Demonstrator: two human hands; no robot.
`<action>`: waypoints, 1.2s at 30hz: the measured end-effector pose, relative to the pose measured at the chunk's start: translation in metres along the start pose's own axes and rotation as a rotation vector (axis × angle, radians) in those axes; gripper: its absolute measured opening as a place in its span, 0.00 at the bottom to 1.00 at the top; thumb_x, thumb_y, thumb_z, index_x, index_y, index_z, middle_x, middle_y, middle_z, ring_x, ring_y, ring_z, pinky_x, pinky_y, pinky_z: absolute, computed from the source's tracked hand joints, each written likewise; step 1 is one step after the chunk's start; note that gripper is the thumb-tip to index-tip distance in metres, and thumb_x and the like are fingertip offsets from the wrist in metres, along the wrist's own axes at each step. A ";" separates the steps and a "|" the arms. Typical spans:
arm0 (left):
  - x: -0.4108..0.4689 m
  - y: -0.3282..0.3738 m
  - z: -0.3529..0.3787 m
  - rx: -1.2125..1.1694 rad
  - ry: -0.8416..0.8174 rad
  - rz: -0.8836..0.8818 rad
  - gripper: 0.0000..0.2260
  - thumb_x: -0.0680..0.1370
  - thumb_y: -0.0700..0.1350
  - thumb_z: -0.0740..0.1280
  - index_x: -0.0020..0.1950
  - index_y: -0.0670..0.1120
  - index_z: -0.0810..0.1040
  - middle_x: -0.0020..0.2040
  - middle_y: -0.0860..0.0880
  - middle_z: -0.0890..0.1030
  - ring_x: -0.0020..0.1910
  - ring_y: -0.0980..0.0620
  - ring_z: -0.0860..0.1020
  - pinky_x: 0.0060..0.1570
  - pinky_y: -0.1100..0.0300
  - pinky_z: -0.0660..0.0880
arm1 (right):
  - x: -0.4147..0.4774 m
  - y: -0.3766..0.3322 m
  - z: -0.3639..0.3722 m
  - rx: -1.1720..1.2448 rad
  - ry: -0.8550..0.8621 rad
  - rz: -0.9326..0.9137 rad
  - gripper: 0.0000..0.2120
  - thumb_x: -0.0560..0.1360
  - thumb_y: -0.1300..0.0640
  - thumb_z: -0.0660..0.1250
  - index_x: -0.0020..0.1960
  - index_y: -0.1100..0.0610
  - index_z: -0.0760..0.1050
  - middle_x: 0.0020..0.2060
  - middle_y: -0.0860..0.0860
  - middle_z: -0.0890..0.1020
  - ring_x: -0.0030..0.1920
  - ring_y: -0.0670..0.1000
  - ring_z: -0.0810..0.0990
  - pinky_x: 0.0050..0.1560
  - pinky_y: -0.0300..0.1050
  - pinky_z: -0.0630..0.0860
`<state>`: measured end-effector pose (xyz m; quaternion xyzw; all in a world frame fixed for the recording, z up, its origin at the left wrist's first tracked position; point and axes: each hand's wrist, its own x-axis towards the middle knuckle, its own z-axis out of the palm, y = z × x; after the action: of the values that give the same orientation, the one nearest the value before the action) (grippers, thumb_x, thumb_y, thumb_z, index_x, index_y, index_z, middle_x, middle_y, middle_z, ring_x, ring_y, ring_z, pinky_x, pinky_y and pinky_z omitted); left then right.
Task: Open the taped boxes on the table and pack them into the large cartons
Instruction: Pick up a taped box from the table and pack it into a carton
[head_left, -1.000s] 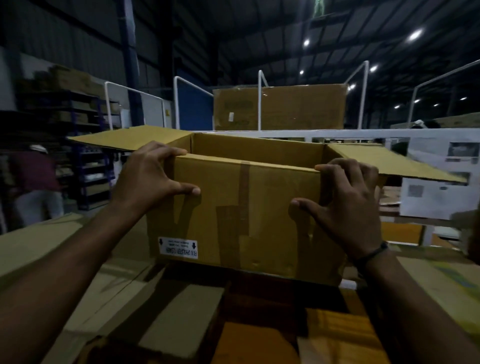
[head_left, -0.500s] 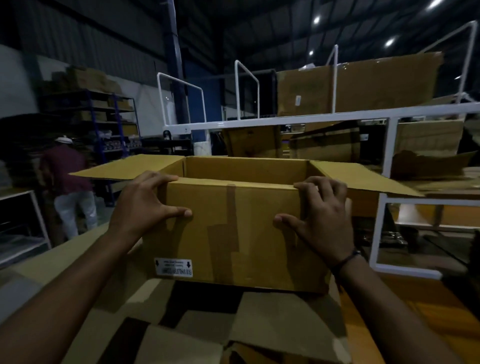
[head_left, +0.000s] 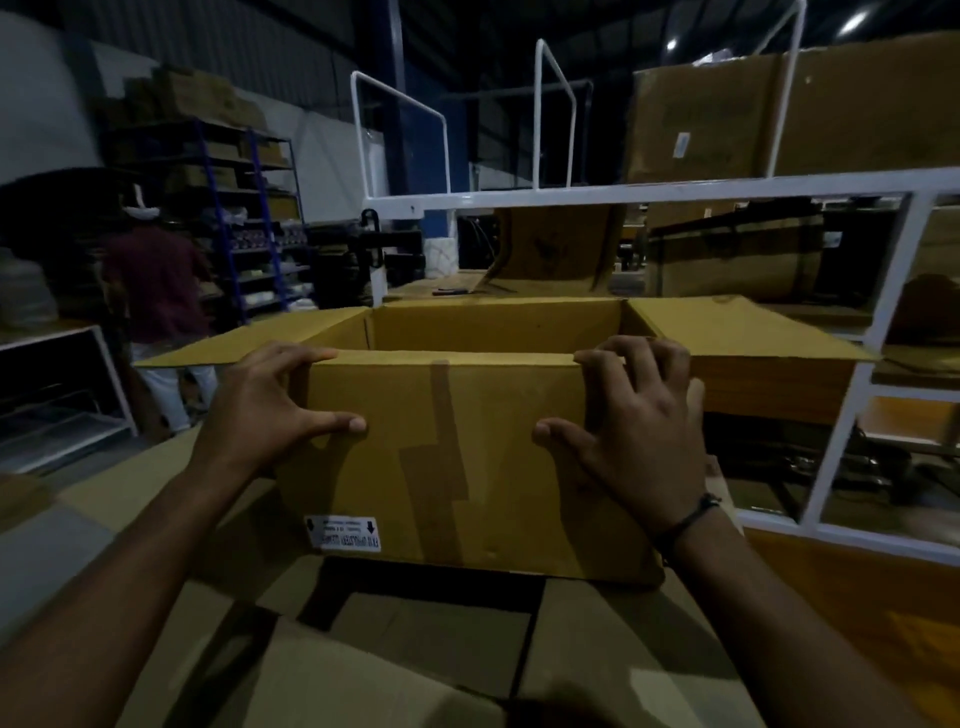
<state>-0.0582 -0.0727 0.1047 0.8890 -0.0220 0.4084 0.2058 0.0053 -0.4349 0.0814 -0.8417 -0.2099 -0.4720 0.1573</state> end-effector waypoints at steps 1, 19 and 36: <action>-0.001 -0.005 -0.001 0.005 -0.003 0.005 0.40 0.55 0.65 0.78 0.65 0.51 0.81 0.64 0.46 0.80 0.63 0.44 0.76 0.55 0.45 0.77 | -0.001 -0.005 0.002 -0.006 -0.004 0.002 0.36 0.65 0.32 0.74 0.65 0.52 0.74 0.64 0.55 0.74 0.66 0.63 0.67 0.51 0.59 0.71; -0.029 -0.138 -0.052 -0.214 0.022 0.086 0.39 0.57 0.58 0.85 0.65 0.51 0.81 0.63 0.46 0.79 0.60 0.45 0.77 0.55 0.46 0.79 | -0.027 -0.162 0.007 -0.164 0.009 0.053 0.37 0.70 0.27 0.65 0.67 0.52 0.74 0.66 0.55 0.72 0.68 0.62 0.65 0.52 0.61 0.74; -0.082 -0.177 -0.020 -0.145 -0.124 0.034 0.37 0.57 0.61 0.85 0.64 0.53 0.81 0.62 0.50 0.79 0.60 0.41 0.75 0.54 0.43 0.77 | -0.099 -0.188 0.032 -0.168 -0.221 0.226 0.36 0.68 0.27 0.65 0.67 0.49 0.71 0.67 0.52 0.71 0.69 0.61 0.64 0.59 0.67 0.72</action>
<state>-0.0898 0.0864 -0.0056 0.8948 -0.0792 0.3532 0.2612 -0.1115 -0.2785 -0.0079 -0.9169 -0.0898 -0.3716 0.1145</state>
